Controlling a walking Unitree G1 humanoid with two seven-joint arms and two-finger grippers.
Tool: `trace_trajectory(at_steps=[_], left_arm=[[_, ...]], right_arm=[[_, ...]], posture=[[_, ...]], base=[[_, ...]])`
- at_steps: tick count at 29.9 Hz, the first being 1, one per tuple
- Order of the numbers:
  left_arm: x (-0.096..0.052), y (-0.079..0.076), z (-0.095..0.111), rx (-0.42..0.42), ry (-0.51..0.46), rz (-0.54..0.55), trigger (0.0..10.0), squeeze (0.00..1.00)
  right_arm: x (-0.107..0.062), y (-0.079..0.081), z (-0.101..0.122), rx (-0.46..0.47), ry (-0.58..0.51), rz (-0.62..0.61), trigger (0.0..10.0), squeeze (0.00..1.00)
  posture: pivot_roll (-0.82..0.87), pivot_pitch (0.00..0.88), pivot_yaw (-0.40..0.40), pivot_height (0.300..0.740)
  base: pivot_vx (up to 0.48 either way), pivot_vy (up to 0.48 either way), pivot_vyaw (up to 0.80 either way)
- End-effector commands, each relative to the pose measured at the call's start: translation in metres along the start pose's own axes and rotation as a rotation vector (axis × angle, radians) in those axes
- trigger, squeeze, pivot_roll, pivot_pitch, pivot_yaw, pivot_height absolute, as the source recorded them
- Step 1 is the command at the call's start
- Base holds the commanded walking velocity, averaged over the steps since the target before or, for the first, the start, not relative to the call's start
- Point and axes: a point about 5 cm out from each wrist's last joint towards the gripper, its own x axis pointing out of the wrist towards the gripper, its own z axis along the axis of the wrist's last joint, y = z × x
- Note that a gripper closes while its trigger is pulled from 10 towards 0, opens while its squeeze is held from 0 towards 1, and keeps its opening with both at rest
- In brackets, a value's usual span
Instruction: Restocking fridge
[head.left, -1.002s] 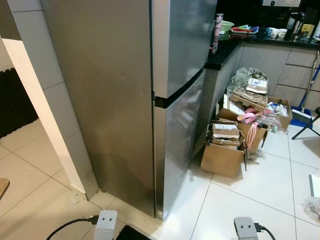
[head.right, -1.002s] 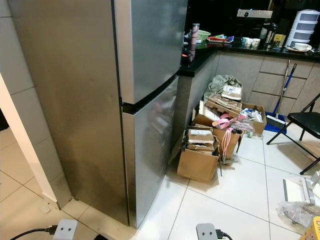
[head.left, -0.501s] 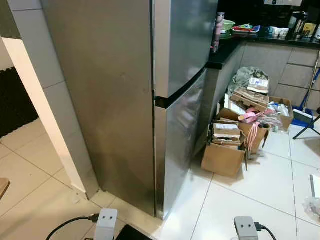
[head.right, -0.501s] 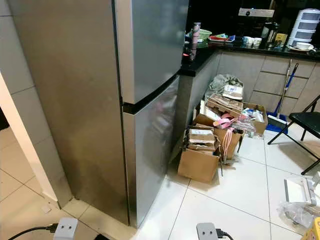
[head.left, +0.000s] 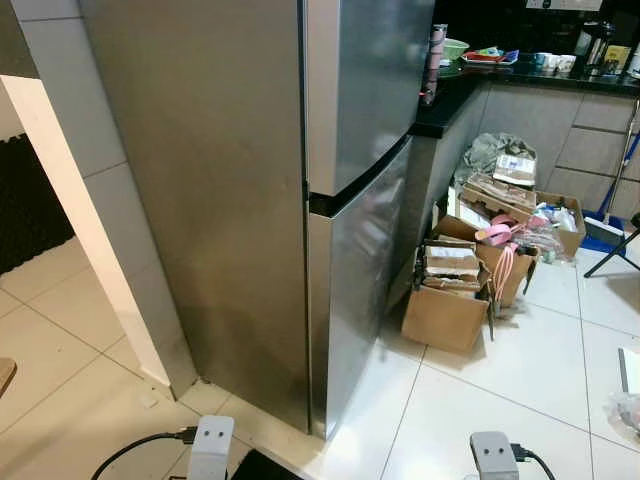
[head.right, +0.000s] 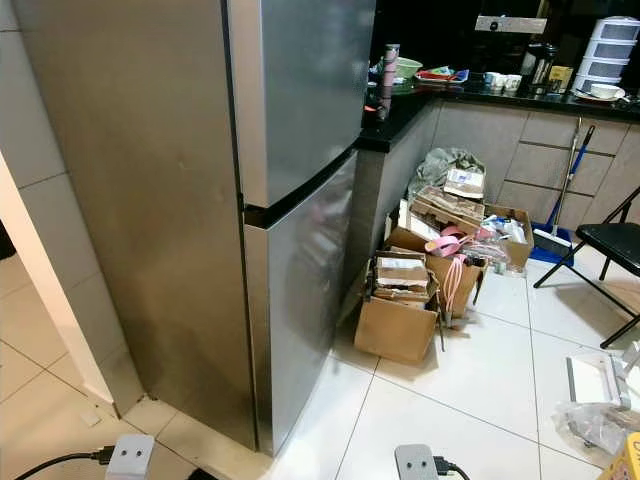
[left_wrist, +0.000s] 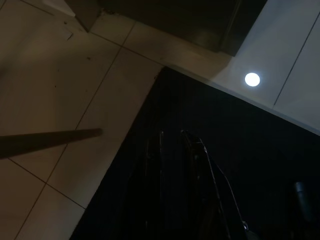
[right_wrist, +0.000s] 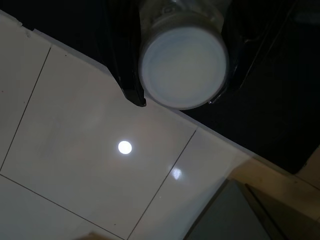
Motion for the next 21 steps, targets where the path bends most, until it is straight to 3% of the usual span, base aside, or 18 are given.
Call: trace_trajectory(at_steps=[1,21], left_arm=[[-0.0016,-0.0058,-0.0062,-0.017,0.014,-0.016,10.0,0.0],[-0.0011,-0.0031,-0.0043,-0.013,0.01,-0.01,10.0,0.0]], right_arm=[[0.0016,-0.0002,0.006,-0.004,-0.019,-0.001,10.0,0.0],[0.0017,0.0008,0.0059,0.0,-0.018,0.0,10.0,0.0]], posture=[[-0.02,0.07,-0.036,0.74],[-0.02,0.07,-0.034,0.74]], base=[[0.244,0.0,0.0],[0.254,0.0,0.0]])
